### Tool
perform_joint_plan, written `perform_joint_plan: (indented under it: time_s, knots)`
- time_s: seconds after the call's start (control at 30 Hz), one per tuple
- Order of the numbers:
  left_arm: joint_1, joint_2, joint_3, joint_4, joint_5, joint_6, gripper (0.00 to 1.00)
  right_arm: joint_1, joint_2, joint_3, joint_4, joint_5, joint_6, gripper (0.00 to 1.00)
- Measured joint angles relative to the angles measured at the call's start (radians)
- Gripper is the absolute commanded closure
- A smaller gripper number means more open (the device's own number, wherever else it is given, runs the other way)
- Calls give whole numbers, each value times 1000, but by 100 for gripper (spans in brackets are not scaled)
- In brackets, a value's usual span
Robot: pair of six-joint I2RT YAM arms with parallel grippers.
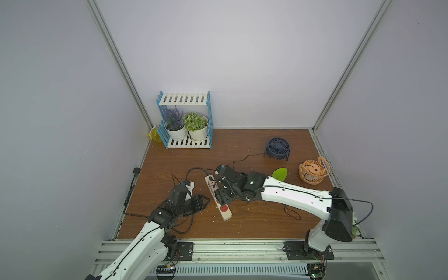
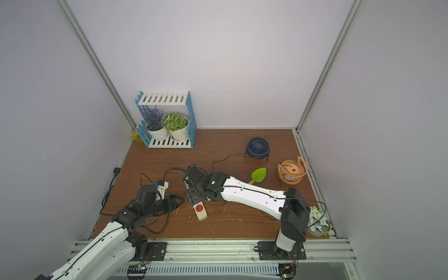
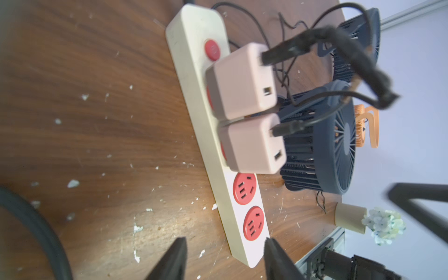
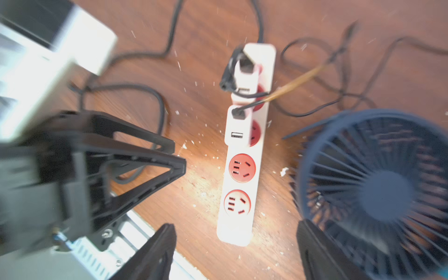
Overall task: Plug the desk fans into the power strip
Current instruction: Insert the plug into the socket, then pick up the plug from the center of the board.
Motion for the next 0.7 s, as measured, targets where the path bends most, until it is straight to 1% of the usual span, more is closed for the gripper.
perform_joint_plan:
  time_s: [0.1, 0.2, 0.33, 0.43, 0.57, 0.63, 0.7]
  knots:
    - [0, -10, 22, -3, -1, 31, 33, -14, -127, -58, 12, 55, 0, 13]
    - [0, -10, 62, -6, 1, 73, 28, -82, -242, -146, 27, 88, 19, 13]
    - [0, -11, 113, 14, 8, 125, 24, -283, -381, -333, 36, 95, 81, 12]
    - [0, -11, 117, 32, 16, 143, 23, -457, -438, -464, 31, 73, 114, 11]
    - [0, 0, 117, 44, 21, 154, 22, -673, -457, -585, 23, 53, 132, 11]
    - [0, 6, 117, 51, 22, 158, 22, -768, -447, -625, 21, 44, 132, 12]
    - [0, 7, 117, 56, 24, 159, 22, -838, -428, -649, 19, 40, 130, 14]
